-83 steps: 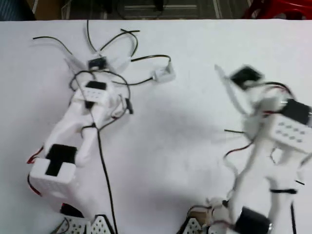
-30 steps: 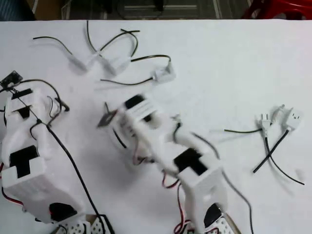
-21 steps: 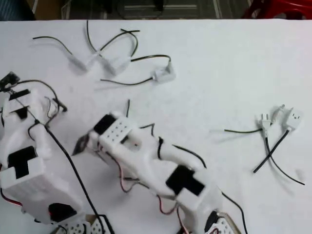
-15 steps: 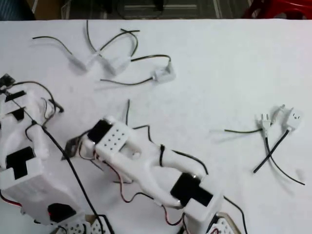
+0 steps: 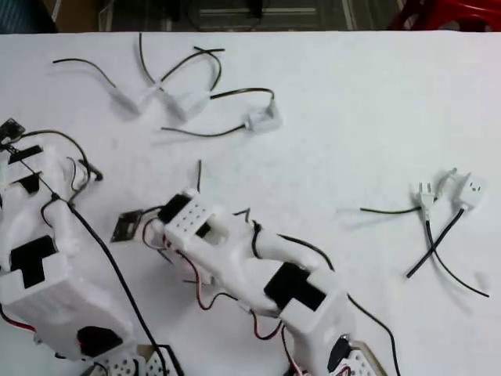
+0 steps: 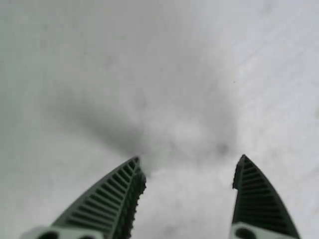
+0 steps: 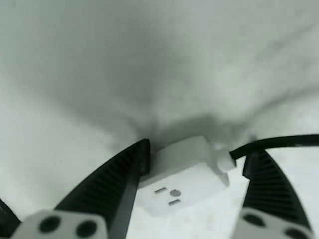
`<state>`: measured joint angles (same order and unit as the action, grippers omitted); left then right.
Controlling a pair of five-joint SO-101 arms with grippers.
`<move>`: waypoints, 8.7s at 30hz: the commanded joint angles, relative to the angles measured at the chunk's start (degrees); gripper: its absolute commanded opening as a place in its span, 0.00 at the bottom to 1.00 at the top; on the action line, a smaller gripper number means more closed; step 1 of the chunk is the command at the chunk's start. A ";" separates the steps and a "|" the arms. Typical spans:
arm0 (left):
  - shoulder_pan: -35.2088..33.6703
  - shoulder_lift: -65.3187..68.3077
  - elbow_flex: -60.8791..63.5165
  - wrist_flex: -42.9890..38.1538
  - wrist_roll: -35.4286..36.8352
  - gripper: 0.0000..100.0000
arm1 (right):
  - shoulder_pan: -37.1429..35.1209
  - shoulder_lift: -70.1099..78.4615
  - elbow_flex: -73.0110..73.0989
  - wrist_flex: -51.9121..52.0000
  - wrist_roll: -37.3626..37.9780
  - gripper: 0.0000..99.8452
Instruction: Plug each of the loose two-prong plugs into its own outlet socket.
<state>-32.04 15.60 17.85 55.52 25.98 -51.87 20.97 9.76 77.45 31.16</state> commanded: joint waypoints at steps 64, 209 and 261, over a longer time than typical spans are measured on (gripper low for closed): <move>0.92 -0.75 -2.46 -0.79 -0.26 0.28 | 21.76 -45.76 24.18 -2.33 -9.32 0.30; 23.96 -15.60 9.49 -20.22 -0.70 0.28 | 78.46 21.05 -30.24 -7.08 -16.79 0.28; -17.36 7.16 -4.66 -23.56 9.41 0.28 | -4.88 23.96 -55.65 18.51 -22.68 0.18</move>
<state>-48.84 17.27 21.98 28.44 34.77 -56.53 41.63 -40.00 95.21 12.62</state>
